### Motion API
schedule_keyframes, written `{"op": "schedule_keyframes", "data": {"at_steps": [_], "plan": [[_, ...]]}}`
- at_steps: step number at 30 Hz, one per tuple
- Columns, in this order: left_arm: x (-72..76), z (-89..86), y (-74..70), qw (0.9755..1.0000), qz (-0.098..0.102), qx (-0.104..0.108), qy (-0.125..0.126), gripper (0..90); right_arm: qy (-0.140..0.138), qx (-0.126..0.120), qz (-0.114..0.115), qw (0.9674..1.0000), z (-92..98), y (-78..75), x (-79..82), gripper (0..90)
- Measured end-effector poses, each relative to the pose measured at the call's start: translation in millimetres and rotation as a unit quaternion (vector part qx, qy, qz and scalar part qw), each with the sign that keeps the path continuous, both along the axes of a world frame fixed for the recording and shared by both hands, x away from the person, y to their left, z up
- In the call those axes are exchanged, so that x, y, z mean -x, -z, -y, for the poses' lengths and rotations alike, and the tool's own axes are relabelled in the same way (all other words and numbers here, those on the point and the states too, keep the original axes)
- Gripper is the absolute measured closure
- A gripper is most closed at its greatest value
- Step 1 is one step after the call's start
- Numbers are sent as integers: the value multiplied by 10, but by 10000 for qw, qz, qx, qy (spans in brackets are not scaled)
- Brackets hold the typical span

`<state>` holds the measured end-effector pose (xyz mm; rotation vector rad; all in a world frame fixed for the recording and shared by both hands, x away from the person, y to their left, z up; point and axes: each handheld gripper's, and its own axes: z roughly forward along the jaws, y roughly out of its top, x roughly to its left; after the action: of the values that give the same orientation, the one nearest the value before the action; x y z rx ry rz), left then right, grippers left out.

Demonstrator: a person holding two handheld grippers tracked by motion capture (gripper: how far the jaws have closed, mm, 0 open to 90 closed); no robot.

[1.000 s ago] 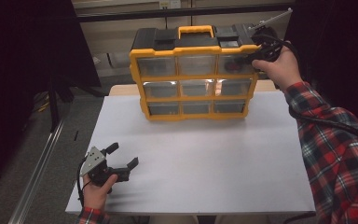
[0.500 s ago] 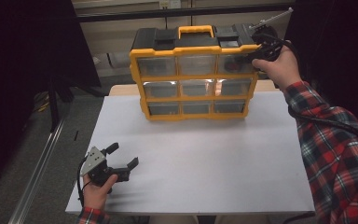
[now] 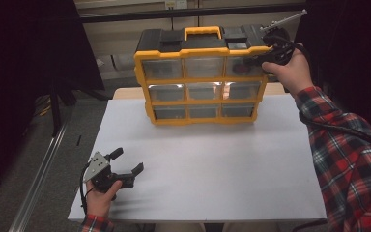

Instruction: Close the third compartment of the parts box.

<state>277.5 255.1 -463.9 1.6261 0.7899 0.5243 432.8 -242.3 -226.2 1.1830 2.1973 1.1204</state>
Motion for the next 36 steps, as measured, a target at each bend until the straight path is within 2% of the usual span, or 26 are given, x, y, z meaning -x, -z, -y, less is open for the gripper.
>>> {"op": "schedule_keyframes", "data": {"at_steps": [6,8,9,13,16,19,28,34,36], "plan": [[3,-5,-4,10000,27,-1,36,17,-67,-127,14,9999,15,15,70,789],[7,15,-3,10000,5,93,10,17,-77,-150,13,9999,18,32,98,760],[0,4,-6,10000,44,4,50,17,-80,-195,12,9998,17,45,111,744],[-5,0,-11,10000,49,-76,29,18,-113,-266,31,9996,26,84,159,676],[-11,7,-10,10000,58,-47,44,18,-123,-353,53,9993,35,111,197,600],[-6,14,-7,10000,12,-29,16,18,-120,-401,49,9991,40,147,220,566],[-11,10,-9,10000,56,-47,45,18,-123,-524,55,9985,33,288,297,444],[-8,7,-8,9999,48,-94,36,18,-87,-610,65,9981,23,365,373,309],[-2,4,-6,9999,48,-92,54,18,-102,-602,77,9981,25,402,402,306]]}}
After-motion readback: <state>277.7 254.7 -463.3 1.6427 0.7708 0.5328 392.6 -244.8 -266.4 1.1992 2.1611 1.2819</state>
